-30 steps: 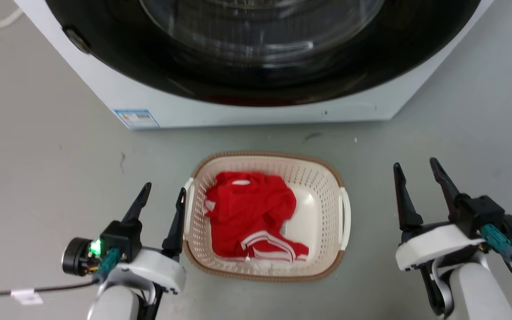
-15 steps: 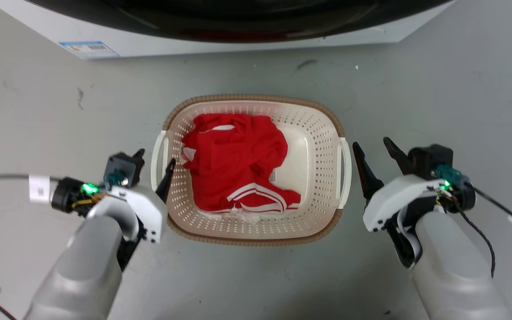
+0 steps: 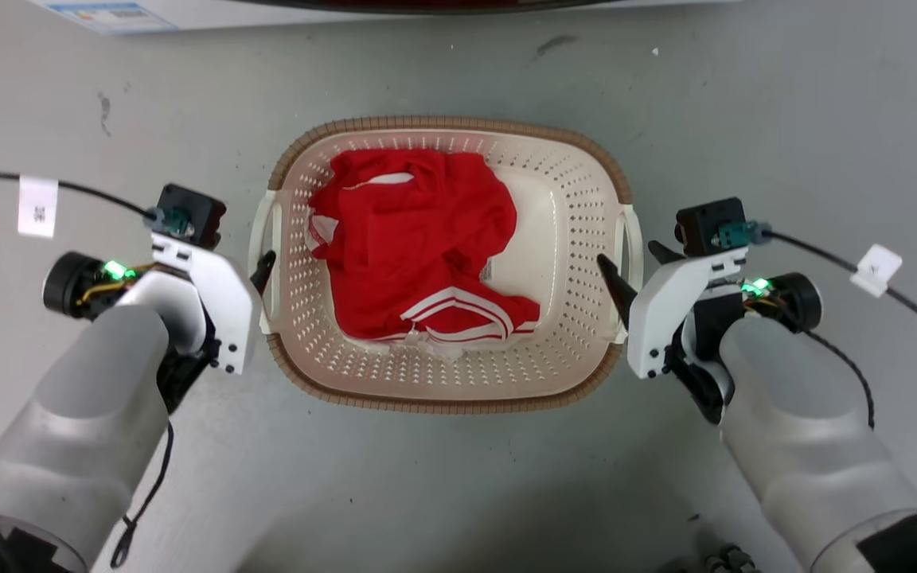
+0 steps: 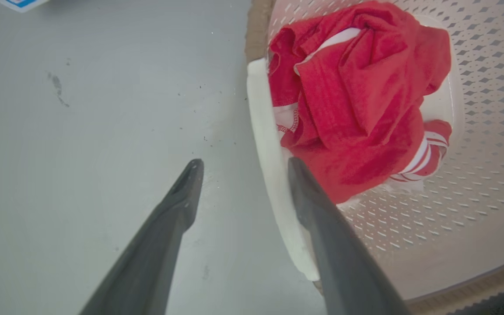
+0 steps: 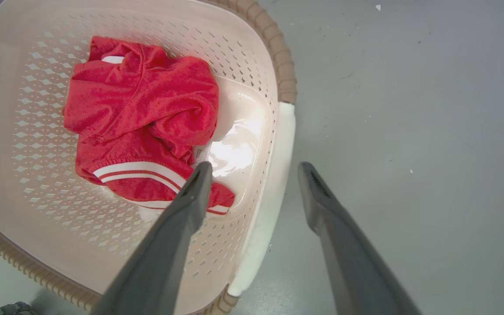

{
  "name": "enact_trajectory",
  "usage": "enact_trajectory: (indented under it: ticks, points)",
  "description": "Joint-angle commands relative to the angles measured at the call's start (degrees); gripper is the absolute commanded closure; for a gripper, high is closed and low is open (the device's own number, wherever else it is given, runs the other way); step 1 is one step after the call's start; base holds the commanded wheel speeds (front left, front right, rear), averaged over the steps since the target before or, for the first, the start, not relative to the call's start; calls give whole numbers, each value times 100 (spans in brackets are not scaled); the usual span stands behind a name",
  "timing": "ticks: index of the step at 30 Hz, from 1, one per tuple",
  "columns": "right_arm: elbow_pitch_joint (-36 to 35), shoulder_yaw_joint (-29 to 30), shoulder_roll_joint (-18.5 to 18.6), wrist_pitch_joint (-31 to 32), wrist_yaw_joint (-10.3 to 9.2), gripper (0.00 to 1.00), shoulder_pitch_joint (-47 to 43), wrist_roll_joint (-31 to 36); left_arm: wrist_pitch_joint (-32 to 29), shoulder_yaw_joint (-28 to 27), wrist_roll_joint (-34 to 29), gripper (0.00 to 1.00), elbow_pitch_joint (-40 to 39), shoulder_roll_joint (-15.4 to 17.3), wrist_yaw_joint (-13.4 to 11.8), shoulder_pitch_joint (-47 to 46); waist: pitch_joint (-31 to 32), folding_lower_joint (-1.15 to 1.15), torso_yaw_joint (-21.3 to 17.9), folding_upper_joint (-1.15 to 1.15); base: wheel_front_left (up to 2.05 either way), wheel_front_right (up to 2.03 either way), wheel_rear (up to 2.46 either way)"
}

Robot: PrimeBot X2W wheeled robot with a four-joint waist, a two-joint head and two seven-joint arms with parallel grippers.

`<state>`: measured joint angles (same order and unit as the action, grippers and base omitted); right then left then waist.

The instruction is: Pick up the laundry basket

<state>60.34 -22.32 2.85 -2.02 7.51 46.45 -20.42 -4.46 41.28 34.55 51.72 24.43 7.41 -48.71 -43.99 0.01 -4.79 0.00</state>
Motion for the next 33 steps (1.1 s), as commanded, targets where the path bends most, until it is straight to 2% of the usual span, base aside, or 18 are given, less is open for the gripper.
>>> enact_trajectory:
  ticks: [1, 7, 17, 33]
  points:
    - [149, -2, 9, 90, -4, 0, 200, -15, -61, 175, 108, 0, -54, 98, 7, -146, -105, -1, 21, 0, 0, 0, 0]
    - [621, 7, 3, 363, -4, 0, 624, -38, -221, 856, 537, 0, -135, 257, 1, -556, -325, -1, 92, 0, 0, 0, 0]
    - [807, -274, 3, 776, -4, 0, 994, -207, -455, 1727, 1078, 0, -46, 371, -3, -1068, -602, -1, 173, 0, 0, 0, 0]
    - [1009, -295, 3, 610, -4, 0, 1308, 5, -110, 2669, 1738, 0, 25, 182, 2, -1528, -742, -1, 359, 0, 0, 0, 0]
